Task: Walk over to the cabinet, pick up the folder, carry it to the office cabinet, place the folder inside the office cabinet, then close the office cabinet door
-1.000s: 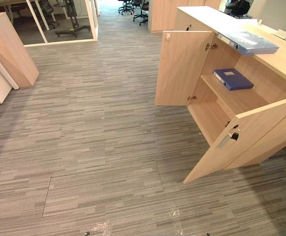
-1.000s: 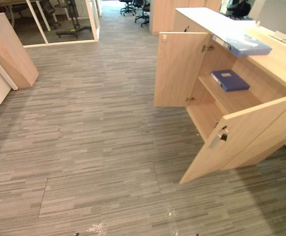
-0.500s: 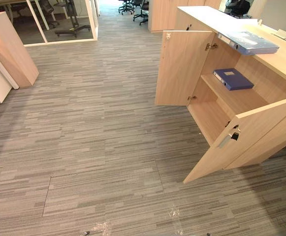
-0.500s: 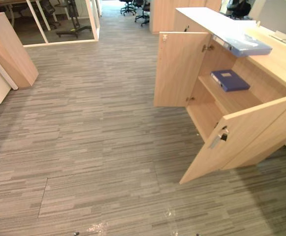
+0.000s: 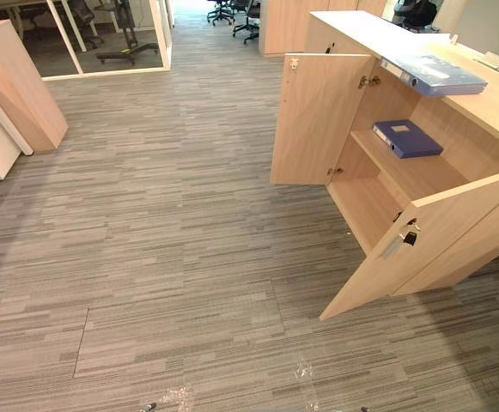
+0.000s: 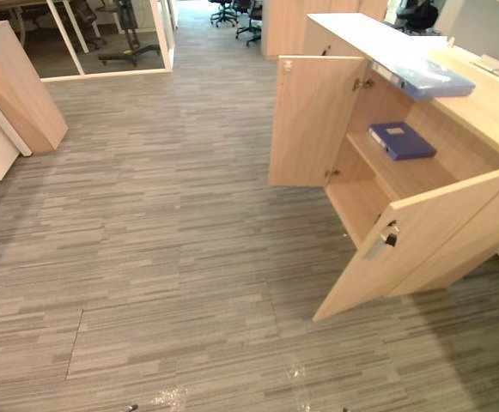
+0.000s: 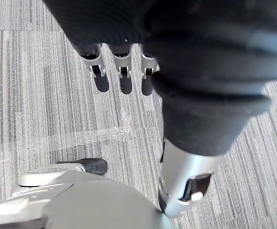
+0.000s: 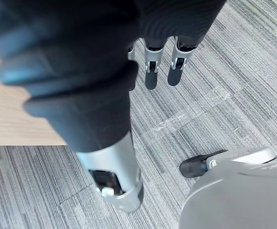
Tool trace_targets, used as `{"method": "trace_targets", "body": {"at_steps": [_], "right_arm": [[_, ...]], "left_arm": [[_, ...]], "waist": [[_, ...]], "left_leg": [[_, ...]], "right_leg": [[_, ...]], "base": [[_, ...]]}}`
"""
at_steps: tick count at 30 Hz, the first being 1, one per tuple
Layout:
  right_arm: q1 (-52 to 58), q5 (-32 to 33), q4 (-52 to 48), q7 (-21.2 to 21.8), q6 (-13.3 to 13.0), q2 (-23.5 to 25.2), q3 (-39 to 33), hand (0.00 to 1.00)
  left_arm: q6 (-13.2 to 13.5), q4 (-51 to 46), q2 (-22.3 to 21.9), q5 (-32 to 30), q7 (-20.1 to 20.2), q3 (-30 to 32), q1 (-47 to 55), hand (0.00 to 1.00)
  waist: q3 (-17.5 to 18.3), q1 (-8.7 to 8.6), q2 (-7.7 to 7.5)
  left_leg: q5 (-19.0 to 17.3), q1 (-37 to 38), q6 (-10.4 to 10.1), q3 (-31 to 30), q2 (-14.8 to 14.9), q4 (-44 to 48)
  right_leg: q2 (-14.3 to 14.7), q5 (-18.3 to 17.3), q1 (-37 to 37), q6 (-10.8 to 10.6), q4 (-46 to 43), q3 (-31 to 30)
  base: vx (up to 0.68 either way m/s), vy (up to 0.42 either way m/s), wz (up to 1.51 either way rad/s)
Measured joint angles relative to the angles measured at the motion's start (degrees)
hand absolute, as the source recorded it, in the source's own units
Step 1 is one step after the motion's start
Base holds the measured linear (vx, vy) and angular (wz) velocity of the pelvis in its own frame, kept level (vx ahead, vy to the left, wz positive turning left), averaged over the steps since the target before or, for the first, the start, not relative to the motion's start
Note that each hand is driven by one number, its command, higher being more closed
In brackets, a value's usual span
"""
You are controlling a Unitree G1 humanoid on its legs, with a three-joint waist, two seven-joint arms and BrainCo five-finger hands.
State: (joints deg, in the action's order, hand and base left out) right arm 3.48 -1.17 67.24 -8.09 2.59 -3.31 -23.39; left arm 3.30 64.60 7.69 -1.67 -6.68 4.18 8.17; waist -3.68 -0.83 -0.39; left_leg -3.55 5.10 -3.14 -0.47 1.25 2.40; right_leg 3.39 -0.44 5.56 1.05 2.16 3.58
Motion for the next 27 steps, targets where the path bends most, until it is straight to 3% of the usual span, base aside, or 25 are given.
{"method": "trace_targets", "body": {"at_steps": [2, 3, 4, 5, 6, 7, 10, 12, 14, 15, 17, 18, 20, 22, 24, 26, 27], "right_arm": [[-0.01, 0.02, 0.12, 0.00, -0.06, 0.18, -0.05, 0.00], [-0.19, 0.15, 0.42, 0.00, -0.07, 0.41, -0.22, 0.00], [-0.17, 0.22, 0.27, -0.02, -0.04, 0.41, -0.20, 0.00], [-0.18, 0.32, -0.27, -0.05, -0.01, 0.50, -0.07, 0.00], [0.30, 0.53, -0.83, -0.22, -0.01, 0.43, 0.03, 0.00], [0.61, 0.74, -1.12, -0.47, 0.03, 0.48, 0.01, 0.00], [0.78, 1.14, -2.31, -0.82, 0.06, 0.84, 0.11, 0.00], [0.82, 1.19, -2.98, -1.14, 0.04, 0.93, 0.37, 0.00], [0.95, 1.25, -3.65, -1.21, -0.05, 0.84, 0.39, 0.00], [1.16, 1.19, -4.22, -1.26, -0.05, 0.73, -0.08, 0.00], [1.13, 1.07, -4.54, -1.39, -0.03, 1.81, -1.76, 0.00], [0.98, 0.96, -4.51, -1.37, -0.01, 2.28, -2.92, 0.00], [0.89, 0.34, -4.45, -1.30, 0.12, 1.98, -2.95, 0.00], [0.45, -0.15, -4.51, -0.72, 0.25, 1.08, -2.96, 0.00], [-1.39, -0.02, -4.51, -0.30, 0.07, 0.51, -2.75, 0.00], [-2.30, 0.00, -4.58, -0.30, 0.00, -0.09, -1.44, 0.00], [-3.03, 0.26, -4.63, -0.27, -0.32, -0.44, 0.41, 0.00]], "left_arm": [[0.03, -0.07, 0.31, 0.04, -0.18, -0.05, -0.81, 0.00], [0.06, -1.17, 0.72, 0.08, -0.35, 0.12, -1.25, 0.00], [0.05, -1.92, 0.66, 0.09, -0.37, 0.43, -1.14, 0.00], [0.05, -2.95, 0.41, 0.12, -0.40, 1.28, -1.07, 0.00], [0.20, -4.41, -0.18, 0.43, -0.63, 2.39, -0.57, 0.00], [0.45, -4.79, -0.31, 0.80, -0.88, 2.93, -0.22, 0.00], [0.50, -5.12, -0.47, 1.50, -1.34, 3.34, 0.06, 0.00], [0.49, -5.17, -0.87, 1.75, -1.83, 4.13, 0.15, 0.00], [0.50, -5.16, -1.18, 1.76, -1.94, 4.10, 0.36, 0.00], [0.45, -5.19, -1.54, 1.73, -2.00, 4.10, 0.62, 0.00], [0.45, -6.19, -0.97, 1.73, -1.98, 4.00, 0.97, 0.00], [0.44, -6.25, -0.80, 1.66, -2.01, 3.68, 1.01, 0.00], [0.46, -6.23, -0.67, 1.43, -2.03, 2.31, 1.07, 0.00], [0.51, -5.95, -0.64, 0.98, -1.89, 0.87, 1.25, 0.00], [0.57, -5.51, 0.13, 1.04, -1.33, -1.60, 0.05, 0.00], [0.65, -5.36, 0.41, 1.17, -0.96, -3.42, -0.76, 0.00], [0.77, -4.54, 0.45, 1.23, -0.87, -4.15, -1.48, 0.00]], "waist": [[-0.48, -0.13, -0.62], [-1.84, -0.02, -1.20], [-2.56, 0.02, -1.27], [-3.77, 0.13, -1.17], [-3.98, 0.11, -0.68], [-3.98, 0.18, -0.72], [-4.26, 0.21, -0.71], [-4.26, 0.32, -0.65], [-4.02, 0.33, 0.10], [-3.89, 0.41, 1.10], [-3.79, 0.73, 0.00], [-3.41, 0.79, -0.60], [-3.18, 0.80, -0.25], [-2.29, 0.58, 0.40], [-1.96, -0.63, 0.61], [-2.61, -0.88, 1.14], [-3.10, -0.91, 1.29]], "left_leg": [[-1.51, -3.09, -1.58, 0.21, -0.48, 6.06], [-2.81, -7.11, -3.24, 1.84, -0.87, 15.68], [-3.02, -8.52, -3.56, 2.94, -0.79, 19.93], [-3.22, -11.29, -3.65, 4.73, -0.44, 26.96], [-6.21, -15.31, -2.17, 7.61, 1.42, 34.49], [-7.80, -17.89, -0.78, 9.66, 3.22, 35.55], [-7.25, -20.25, -0.67, 10.75, 4.91, 25.19], [-2.77, -19.90, -1.57, 10.37, 5.29, 11.40], [-0.93, -19.59, -1.95, 9.53, 6.17, 6.39], [2.44, -18.42, -2.48, 9.90, 6.84, 4.38], [6.01, -18.44, -1.06, 11.63, 4.39, 6.68], [4.86, -17.80, 0.52, 13.30, 2.65, 8.45], [2.57, -15.07, 2.01, 15.57, 0.43, 8.71], [0.71, -10.40, 4.04, 17.15, -2.21, 7.71], [-1.26, -5.41, 6.12, 16.83, -4.14, 6.08], [-1.33, -1.28, 6.22, 15.69, -4.33, 4.22], [-1.33, 1.75, 6.21, 14.88, -3.75, 2.91]], "right_leg": [[-0.68, -0.36, -0.06, -0.07, -0.20, 0.72], [-1.56, -1.64, 0.41, 0.60, -1.17, 0.89], [-1.89, -2.40, 0.94, 1.21, -1.66, 0.88], [-2.34, -3.23, 1.80, 1.99, -2.72, 0.88], [-2.49, -4.30, 1.87, 2.13, -4.24, 0.87], [-3.01, -4.71, 1.89, 1.97, -4.70, 0.86], [-4.74, -5.27, 1.62, 1.09, -4.52, 0.28], [-7.23, -6.59, 1.44, -0.90, -4.52, -0.76], [-8.24, -8.08, 1.48, -3.01, -4.60, -1.83], [-8.92, -9.30, 1.99, -4.61, -4.81, -2.66], [-12.48, -9.79, 2.55, -6.21, -5.34, -3.16], [-14.74, -9.66, 2.74, -6.57, -7.05, -3.06], [-17.44, -9.61, 1.30, -6.84, -11.80, -3.56], [-20.63, -9.35, -3.55, -7.15, -26.26, -3.55], [-24.37, -6.17, -11.90, -4.46, -47.34, 0.42], [-25.02, -9.29, -14.69, -4.08, -54.49, 5.28], [-23.87, -12.29, -15.95, -3.99, -54.48, 9.21]], "base": [[-0.04, 0.024, 0.21], [-0.08, 0.032, 0.19], [-0.06, 0.041, 0.10], [-0.05, 0.039, 0.03], [0.00, 0.031, 0.01], [0.00, 0.000, 0.00], [0.11, 0.082, -0.04], [0.21, 0.224, -0.16], [0.30, 0.324, -0.28], [0.33, 0.355, -0.39], [0.37, 0.364, -0.50], [0.49, 0.422, -0.53], [0.46, 0.376, -0.52], [0.41, 0.342, -0.47], [0.42, 0.292, -0.07], [0.43, 0.209, 0.02], [0.40, 0.086, -0.02]]}}
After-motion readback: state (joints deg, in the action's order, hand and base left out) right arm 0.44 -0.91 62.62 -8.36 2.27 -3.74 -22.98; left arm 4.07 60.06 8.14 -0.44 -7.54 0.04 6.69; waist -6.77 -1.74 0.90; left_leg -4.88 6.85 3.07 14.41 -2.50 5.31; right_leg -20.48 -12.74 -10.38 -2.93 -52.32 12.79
